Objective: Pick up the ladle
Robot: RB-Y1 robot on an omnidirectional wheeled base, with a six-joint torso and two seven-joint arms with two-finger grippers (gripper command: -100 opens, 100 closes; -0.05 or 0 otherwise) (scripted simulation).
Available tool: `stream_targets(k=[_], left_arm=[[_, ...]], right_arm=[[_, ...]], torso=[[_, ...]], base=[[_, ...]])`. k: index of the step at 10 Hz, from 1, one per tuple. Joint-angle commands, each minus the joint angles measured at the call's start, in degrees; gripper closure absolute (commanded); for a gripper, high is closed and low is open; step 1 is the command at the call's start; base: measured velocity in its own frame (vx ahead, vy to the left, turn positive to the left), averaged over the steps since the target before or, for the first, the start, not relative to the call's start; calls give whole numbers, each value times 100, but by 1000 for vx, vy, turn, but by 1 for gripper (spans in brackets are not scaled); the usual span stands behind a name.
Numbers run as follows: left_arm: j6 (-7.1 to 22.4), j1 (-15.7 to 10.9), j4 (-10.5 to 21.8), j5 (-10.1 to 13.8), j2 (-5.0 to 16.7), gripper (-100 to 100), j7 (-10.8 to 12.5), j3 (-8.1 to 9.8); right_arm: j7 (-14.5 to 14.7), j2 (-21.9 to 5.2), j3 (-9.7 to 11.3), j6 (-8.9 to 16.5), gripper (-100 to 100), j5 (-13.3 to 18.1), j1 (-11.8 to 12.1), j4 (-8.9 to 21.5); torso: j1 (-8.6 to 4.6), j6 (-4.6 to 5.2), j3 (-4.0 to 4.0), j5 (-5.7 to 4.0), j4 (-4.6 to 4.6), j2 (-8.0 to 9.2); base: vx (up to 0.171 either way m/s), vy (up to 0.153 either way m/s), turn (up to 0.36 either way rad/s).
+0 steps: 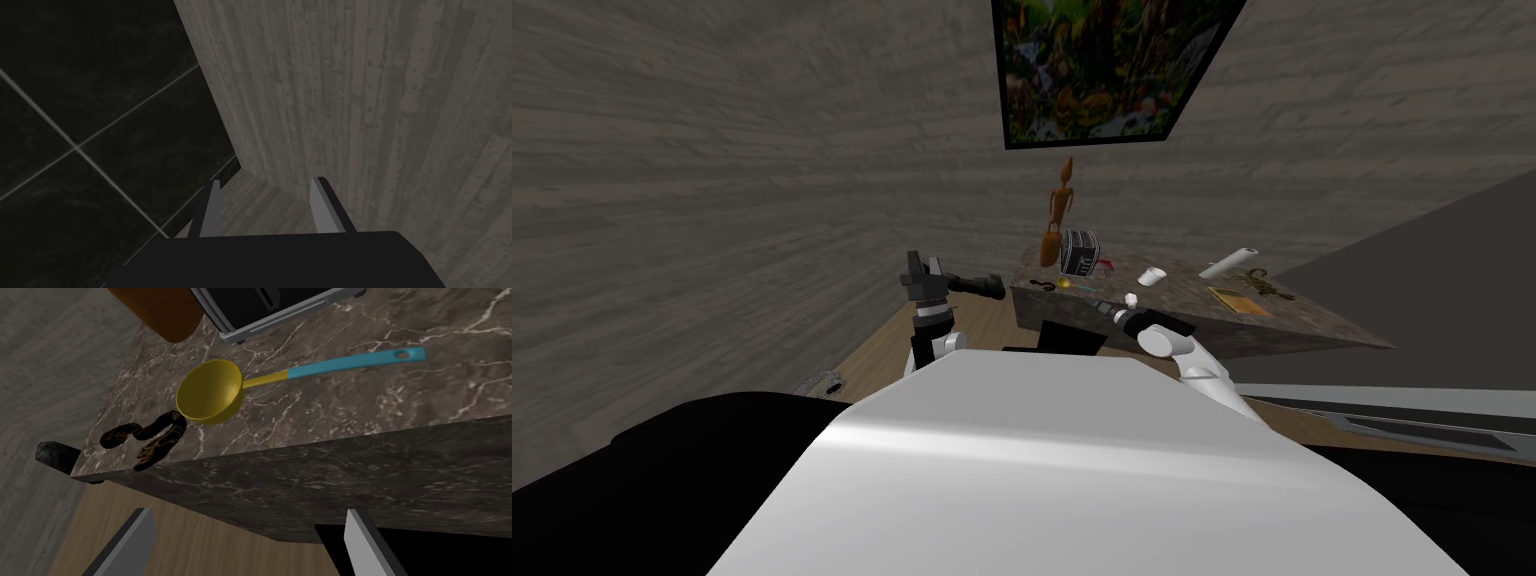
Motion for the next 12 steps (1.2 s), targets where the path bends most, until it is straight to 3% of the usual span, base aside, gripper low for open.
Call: stream_targets(k=[1,2,3,7,8,9,12], left_arm=[[0,0,0,0,0,0,0,0],[0,0,0,0,0,0,0,0],[0,0,0,0,0,0,0,0],[0,0,0,0,0,0,0,0],[0,0,0,0,0,0,0,0],[0,0,0,0,0,0,0,0],[0,0,0,0,0,0,0,0]], right_arm=[[-179,-65,-57,98,-100,-79,43,15],[-179,-65,-57,98,-100,-79,43,15],[-358,-131,-115,195,-100,-161,88,30],[-358,-131,-115,195,-100,-161,88,30],[-536,-196,-173,292,-100,-242,132,46],[-536,-196,-173,292,-100,-242,132,46],[-1052,-381,-336,565,-100,-469,256,101]], torso=[[0,0,0,0,0,0],[-1,-1,1,0,0,2],[0,-2,-4,0,-1,-7],[2,0,-2,0,-1,-3],[7,-1,-2,1,-1,-3],[10,-1,-7,2,-2,-12],[15,-2,-11,3,-4,-19]], base=[[0,-1,62],[30,3,90],[34,7,26],[12,8,15],[45,29,72],[46,12,67],[53,33,125]])
